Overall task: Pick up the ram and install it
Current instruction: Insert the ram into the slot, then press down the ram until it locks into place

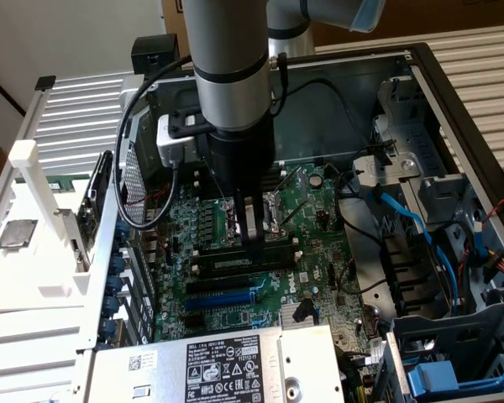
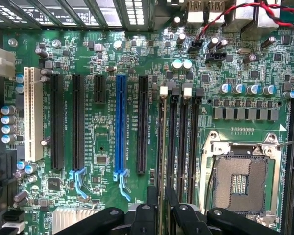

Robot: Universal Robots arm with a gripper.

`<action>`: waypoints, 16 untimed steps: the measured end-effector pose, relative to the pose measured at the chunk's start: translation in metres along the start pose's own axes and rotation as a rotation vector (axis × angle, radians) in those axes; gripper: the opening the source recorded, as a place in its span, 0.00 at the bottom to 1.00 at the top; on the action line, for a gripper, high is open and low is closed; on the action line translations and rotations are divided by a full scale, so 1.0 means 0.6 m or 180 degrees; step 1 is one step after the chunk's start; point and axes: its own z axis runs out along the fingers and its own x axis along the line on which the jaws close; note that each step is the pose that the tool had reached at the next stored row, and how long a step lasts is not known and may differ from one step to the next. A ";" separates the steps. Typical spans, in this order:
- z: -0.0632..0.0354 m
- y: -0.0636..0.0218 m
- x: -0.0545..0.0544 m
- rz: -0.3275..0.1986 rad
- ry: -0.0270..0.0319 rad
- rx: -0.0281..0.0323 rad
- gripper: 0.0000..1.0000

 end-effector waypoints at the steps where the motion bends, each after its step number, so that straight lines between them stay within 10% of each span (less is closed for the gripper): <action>1: -0.002 0.001 0.000 0.0000 0.0000 0.0000 0.21; 16: -0.021 0.001 0.000 0.0000 0.0000 0.0000 0.21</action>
